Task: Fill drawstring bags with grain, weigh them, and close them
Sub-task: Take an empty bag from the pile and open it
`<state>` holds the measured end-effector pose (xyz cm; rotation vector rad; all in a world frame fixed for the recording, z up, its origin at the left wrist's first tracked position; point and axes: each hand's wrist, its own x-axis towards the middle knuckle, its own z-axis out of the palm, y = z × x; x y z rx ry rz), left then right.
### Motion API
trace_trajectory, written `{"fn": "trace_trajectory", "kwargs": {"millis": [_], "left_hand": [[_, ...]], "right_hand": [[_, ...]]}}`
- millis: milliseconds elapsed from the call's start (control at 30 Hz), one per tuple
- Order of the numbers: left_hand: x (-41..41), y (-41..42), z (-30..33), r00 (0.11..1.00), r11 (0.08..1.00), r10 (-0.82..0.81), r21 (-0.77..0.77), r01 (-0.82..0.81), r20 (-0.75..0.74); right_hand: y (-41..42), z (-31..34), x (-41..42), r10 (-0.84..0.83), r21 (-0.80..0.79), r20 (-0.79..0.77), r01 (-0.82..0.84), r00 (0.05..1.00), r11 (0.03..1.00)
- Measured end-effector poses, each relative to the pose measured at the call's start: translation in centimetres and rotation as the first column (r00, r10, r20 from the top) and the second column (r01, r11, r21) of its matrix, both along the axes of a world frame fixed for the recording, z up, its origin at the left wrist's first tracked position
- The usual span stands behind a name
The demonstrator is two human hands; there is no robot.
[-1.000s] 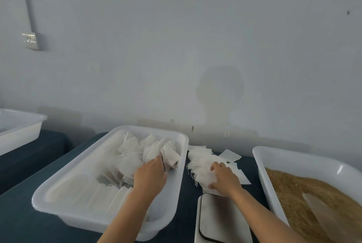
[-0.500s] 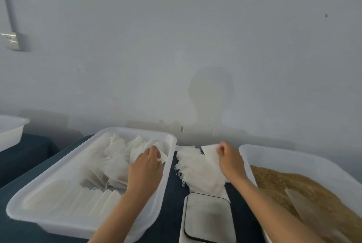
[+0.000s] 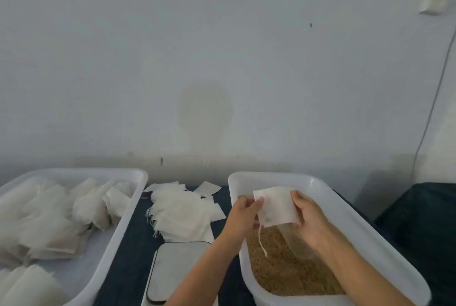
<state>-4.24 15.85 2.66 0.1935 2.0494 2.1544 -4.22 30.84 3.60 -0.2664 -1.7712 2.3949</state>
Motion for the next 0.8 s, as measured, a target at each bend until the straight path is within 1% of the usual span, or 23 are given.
{"fn": "trace_trajectory", "kwargs": {"millis": [67,100,133,167,200,233,267,300,333,367,400,433,467,500,567,633,733,800], "left_hand": [[0.0,1.4,-0.5,0.999,0.999,-0.032,-0.018,0.032,-0.025],[0.0,2.0,-0.7,0.998,0.998,-0.044,-0.036,0.042,-0.045],[0.0,2.4,-0.9,0.997,0.998,-0.051,-0.046,0.049,-0.063],[0.0,2.7,-1.0,0.996,0.997,-0.055,-0.049,0.052,-0.075],[-0.1,3.0,-1.1,0.996,0.998,-0.053,-0.044,0.05,-0.075],[-0.1,3.2,-1.2,0.997,0.998,-0.048,-0.037,0.045,-0.067],[-0.2,3.2,-1.3,0.998,0.998,-0.041,-0.04,0.038,-0.057],[-0.3,3.3,-1.4,0.998,0.998,-0.035,-0.06,0.031,-0.055],[-0.4,3.4,-1.6,0.997,0.994,-0.03,-0.103,0.024,-0.065],[-0.6,3.5,-1.8,0.996,0.986,-0.024,-0.166,0.009,-0.091],[-0.6,3.6,-1.8,0.993,0.974,-0.021,-0.226,-0.005,-0.115],[-0.5,3.6,-1.8,0.991,0.966,-0.022,-0.257,-0.013,-0.133],[-0.5,3.6,-1.8,0.989,0.967,-0.03,-0.253,-0.008,-0.145],[-0.6,3.6,-1.9,0.987,0.976,-0.053,-0.216,0.019,-0.151],[-0.4,3.6,-1.9,0.982,0.988,-0.126,-0.111,0.111,-0.141],[-0.3,3.6,-1.8,0.978,0.983,-0.174,-0.069,0.167,-0.113],[-0.2,3.6,-1.9,0.979,0.978,-0.161,-0.153,0.141,-0.122],[0.0,3.7,-1.9,0.975,0.98,-0.148,-0.156,0.122,-0.167]], "right_hand": [[1.3,-1.2,0.1,-0.052,-0.014,0.072,0.054,0.996,0.998],[1.8,-1.8,0.0,-0.072,0.004,0.101,0.072,0.992,0.997],[2.0,-2.3,0.0,-0.1,0.081,0.12,0.091,0.988,0.993],[2.2,-2.8,-0.1,-0.149,0.231,0.114,0.12,0.982,0.966],[2.3,-3.2,-0.2,-0.218,0.429,0.068,0.169,0.974,0.887],[2.3,-3.5,-0.1,-0.276,0.61,-0.026,0.234,0.961,0.757],[2.2,-3.6,-0.1,-0.292,0.7,-0.147,0.308,0.945,0.645],[2.3,-3.6,0.1,-0.265,0.711,-0.245,0.358,0.933,0.605],[2.2,-3.6,0.3,-0.211,0.694,-0.281,0.35,0.936,0.629],[2.0,-3.4,0.6,-0.127,0.679,-0.257,0.273,0.958,0.681],[1.7,-3.1,0.8,-0.022,0.667,-0.198,0.151,0.98,0.729],[1.4,-2.9,1.1,0.081,0.659,-0.133,0.027,0.988,0.752],[1.1,-2.8,1.2,0.159,0.655,-0.08,-0.068,0.984,0.752],[0.9,-2.7,1.3,0.205,0.65,-0.049,-0.125,0.978,0.749],[0.6,-2.5,1.5,0.232,0.589,-0.038,-0.166,0.972,0.791],[0.7,-2.4,1.7,0.215,0.506,-0.025,-0.173,0.976,0.845],[0.9,-2.3,1.8,0.248,0.453,-0.007,-0.218,0.969,0.864],[0.9,-2.2,1.8,0.251,0.433,0.009,-0.23,0.968,0.872]]}}
